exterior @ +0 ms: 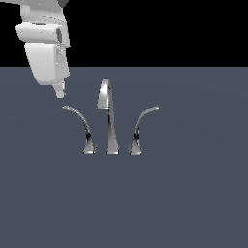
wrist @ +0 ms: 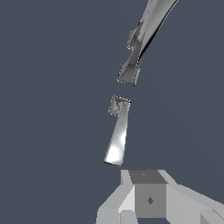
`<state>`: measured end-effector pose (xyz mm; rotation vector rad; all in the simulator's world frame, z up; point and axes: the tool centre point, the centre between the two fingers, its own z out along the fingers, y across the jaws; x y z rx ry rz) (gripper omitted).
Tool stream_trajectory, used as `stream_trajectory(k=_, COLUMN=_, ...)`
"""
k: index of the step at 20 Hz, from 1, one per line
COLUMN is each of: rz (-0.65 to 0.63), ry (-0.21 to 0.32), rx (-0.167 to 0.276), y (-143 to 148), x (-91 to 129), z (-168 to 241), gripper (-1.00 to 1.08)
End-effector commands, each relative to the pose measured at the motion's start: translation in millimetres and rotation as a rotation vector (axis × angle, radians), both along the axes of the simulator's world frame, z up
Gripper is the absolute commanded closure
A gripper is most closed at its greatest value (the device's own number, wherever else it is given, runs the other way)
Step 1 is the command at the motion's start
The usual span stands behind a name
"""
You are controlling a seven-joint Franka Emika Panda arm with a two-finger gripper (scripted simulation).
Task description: Turn on the faucet by rotating a designated handle.
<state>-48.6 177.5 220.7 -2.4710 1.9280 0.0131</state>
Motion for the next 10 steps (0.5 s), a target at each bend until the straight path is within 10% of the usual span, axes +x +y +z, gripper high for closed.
stream_trajectory(k=1, rz=-0.048, ry=-0.001, rx=-0.002, y=-0.5, x=11.0, z=-9.5, gripper=1.08)
stream_trajectory(k=10, rz=-0.193, ry=-0.001, rx=-0.010, y=-6.3, x=44.3, z=-37.7, gripper=1.08)
